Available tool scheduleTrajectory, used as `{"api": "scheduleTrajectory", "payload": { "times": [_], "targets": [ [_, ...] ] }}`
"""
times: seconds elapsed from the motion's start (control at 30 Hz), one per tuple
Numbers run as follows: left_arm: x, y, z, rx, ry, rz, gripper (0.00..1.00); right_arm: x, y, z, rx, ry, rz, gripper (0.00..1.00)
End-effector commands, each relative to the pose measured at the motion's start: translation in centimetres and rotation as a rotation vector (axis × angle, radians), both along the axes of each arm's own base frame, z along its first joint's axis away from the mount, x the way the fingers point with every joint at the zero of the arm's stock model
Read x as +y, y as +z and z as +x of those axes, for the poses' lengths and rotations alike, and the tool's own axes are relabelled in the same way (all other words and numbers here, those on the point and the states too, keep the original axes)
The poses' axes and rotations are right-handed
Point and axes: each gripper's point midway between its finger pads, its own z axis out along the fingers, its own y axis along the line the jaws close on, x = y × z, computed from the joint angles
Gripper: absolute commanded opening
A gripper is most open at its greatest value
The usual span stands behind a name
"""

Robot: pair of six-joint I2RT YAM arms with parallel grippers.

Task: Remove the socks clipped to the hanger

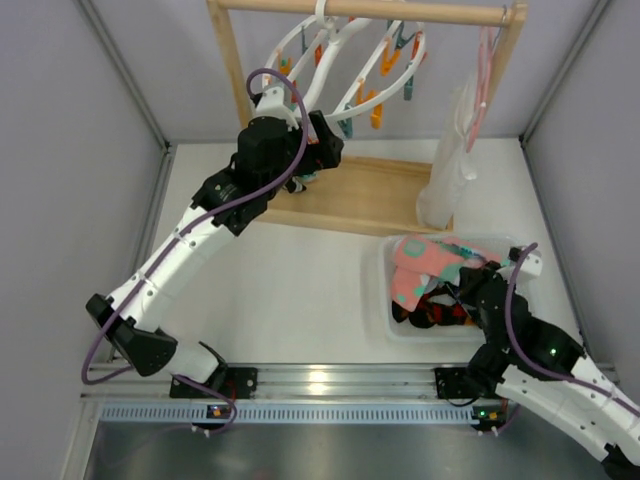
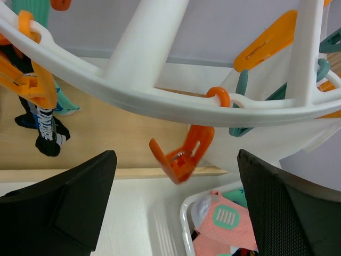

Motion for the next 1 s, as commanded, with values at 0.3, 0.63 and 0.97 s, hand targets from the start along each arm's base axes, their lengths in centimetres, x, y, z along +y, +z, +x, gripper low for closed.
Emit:
{"api": "scheduleTrajectory", "payload": {
  "times": [0.3, 0.63, 0.97],
  "targets": [
    [1.2, 2.8, -2.1, -0.06, -0.029, -0.038, 0.98, -0.3, -2.1, -0.4, 0.194, -0.048, -0.117, 0.0],
    [1.4, 2.0, -3.5, -0.049, -0.063, -0.038, 0.98, 2.7, -9.9, 0.1, 0.389, 0.048, 0.024, 0.0],
    [3.9, 1.5, -5.2, -0.077, -0.034, 0.007, 0.98, 0.9, -8.2, -0.4, 0.393, -0.012, 0.091, 0.28]
  ]
}}
